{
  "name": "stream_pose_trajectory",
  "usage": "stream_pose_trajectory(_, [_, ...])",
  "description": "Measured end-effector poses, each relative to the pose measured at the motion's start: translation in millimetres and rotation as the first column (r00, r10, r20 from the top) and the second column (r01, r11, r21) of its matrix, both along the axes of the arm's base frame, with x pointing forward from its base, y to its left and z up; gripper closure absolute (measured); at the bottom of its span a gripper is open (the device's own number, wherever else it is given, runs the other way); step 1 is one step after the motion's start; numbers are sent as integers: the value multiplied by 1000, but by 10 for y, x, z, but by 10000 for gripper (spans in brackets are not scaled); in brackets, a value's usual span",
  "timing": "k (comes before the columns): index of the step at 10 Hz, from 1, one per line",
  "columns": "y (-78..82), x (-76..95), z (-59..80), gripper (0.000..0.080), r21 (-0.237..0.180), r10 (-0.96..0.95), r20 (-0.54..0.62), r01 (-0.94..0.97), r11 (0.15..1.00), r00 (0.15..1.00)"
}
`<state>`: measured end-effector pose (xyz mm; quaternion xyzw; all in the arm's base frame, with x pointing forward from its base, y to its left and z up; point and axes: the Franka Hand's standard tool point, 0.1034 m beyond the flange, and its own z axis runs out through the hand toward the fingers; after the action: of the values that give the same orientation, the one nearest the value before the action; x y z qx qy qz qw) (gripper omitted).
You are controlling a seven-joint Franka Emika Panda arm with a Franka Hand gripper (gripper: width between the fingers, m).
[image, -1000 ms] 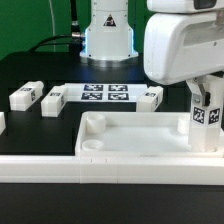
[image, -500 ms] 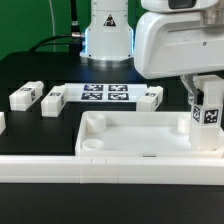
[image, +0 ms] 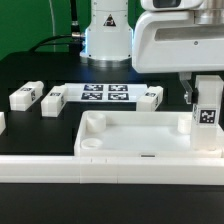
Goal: Assemble desk
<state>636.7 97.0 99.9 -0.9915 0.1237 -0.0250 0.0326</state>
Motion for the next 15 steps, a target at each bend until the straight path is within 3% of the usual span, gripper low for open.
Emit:
stream_pose_trajectory(5, [-220,28,4,501,-12,-296,-7,296,955,955])
stream_pose_trajectory(8, [-264,30,-3,501,-18,-329,-6,329,944,944])
stream_pose_trajectory(10, [-187,34,48,216,-17,-311,-7,311,950,950])
stream_pose_trajectory(13, [-124,-109,263,154,-16,-222,5,222,975,975])
stream_pose_trajectory(15, [-250,-326,412,154,-1,-174,2,174,985,985])
